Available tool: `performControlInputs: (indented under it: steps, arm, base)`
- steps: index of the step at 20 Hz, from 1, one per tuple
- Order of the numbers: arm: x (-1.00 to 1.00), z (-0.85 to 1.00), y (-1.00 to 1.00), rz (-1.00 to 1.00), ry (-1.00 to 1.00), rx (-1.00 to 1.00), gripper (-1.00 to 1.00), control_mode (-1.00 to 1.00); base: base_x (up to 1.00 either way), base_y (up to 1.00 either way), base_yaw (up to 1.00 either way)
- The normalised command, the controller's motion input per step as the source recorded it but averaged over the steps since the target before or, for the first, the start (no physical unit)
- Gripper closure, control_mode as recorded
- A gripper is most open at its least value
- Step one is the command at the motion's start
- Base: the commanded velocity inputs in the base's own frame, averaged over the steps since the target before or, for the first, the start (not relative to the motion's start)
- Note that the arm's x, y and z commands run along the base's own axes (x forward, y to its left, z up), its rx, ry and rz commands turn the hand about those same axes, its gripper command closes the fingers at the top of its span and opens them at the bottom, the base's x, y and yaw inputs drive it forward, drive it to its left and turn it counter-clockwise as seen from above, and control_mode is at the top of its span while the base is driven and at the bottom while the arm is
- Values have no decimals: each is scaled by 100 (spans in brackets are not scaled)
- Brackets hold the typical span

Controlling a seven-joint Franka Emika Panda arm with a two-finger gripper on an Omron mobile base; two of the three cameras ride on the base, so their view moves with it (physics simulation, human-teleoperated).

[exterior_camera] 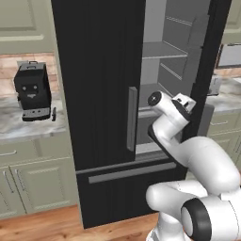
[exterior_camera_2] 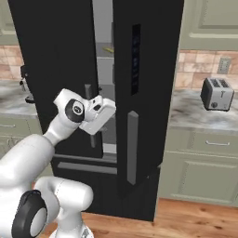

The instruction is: Retrieve the butter from the fridge and place it on a plate on the dining table. Then retrieve the butter knife by the fridge and place it near the plate.

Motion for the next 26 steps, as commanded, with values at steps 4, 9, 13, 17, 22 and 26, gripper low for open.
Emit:
performControlInputs:
  steps: [4,9,13,17,22,26]
  arm:
    - [-1,-7,-63,-4,0,-7,-100,-100]
    - [-1,-2,-85,-6,1,-8,-100,-100]
    - [0,0,-96,-8,3,-13,-100,-100]
    - [-1,0,-96,-9,4,-14,-100,-100]
    - [-31,0,-20,-10,1,-18,-100,-100]
    - [-50,21,59,-8,1,-7,-100,-100]
  base:
    - [0,0,0]
    - [0,0,0]
    - [0,0,0]
    - [0,0,0]
    - [0,0,0]
    - [0,0,0]
